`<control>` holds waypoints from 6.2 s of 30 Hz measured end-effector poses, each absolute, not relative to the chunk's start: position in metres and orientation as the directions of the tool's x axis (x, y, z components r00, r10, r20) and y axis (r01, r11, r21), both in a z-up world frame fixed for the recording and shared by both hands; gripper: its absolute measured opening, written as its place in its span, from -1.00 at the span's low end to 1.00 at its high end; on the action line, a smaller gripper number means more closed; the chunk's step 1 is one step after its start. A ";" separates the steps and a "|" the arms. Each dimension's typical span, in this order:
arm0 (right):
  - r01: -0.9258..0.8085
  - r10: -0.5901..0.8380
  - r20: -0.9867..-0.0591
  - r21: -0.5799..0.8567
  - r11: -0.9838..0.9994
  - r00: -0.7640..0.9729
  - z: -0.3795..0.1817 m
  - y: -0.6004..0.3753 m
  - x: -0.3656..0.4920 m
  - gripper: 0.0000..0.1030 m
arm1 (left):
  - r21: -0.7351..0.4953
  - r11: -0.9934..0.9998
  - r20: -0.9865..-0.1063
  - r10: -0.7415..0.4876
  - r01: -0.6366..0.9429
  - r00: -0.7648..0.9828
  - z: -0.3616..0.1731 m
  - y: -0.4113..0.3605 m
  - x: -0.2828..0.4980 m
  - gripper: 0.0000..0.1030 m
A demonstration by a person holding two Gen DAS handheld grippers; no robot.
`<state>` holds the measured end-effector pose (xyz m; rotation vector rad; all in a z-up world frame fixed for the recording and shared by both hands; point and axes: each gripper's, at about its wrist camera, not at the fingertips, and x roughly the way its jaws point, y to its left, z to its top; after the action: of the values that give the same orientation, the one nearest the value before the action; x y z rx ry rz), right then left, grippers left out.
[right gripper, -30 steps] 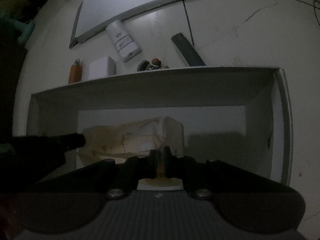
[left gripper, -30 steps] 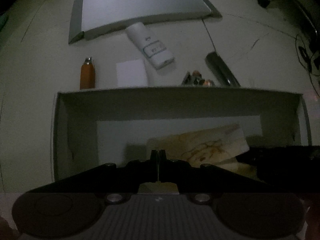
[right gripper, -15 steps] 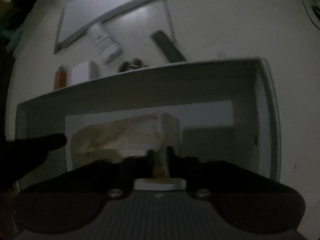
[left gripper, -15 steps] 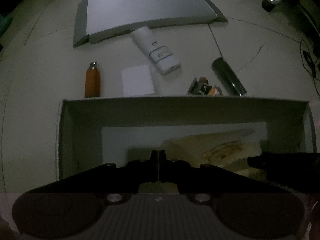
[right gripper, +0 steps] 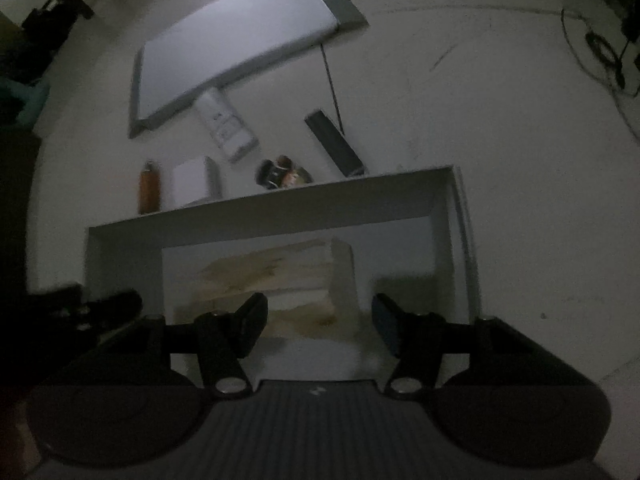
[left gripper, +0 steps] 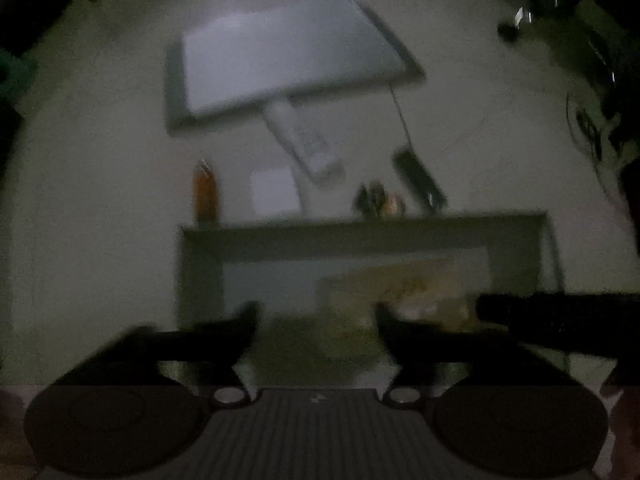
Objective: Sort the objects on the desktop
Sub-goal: 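Open both tools to drop the cloth in the box and lift away, then move both tools toward the dark marker and the small white box, then grasp the dark marker with the right tool while the left tool approaches the small white box, then grasp the small white box with the left tool while the right tool holds the marker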
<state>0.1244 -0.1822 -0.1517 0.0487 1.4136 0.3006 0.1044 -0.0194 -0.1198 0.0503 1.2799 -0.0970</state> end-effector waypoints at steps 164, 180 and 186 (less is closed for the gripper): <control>-0.612 0.160 -0.985 0.169 0.773 -0.071 -0.305 -0.123 0.306 -0.38 | -0.153 0.979 -0.985 -0.141 -0.134 0.098 -0.282 0.018 0.293 0.96; -0.589 0.194 -0.979 0.191 0.785 -0.058 -0.301 -0.133 0.312 -0.38 | -0.069 0.989 -0.997 -0.065 -0.132 0.038 -0.310 0.009 0.298 0.40; -0.598 0.207 -0.976 0.202 0.776 -0.062 -0.301 -0.127 0.312 -0.38 | -0.037 0.988 -0.999 -0.034 -0.152 0.020 -0.322 0.002 0.298 0.38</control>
<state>0.3124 -0.1272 -0.3012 -0.3320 1.4969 0.6779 0.2976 0.0024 -0.3218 -0.1476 1.5500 0.0919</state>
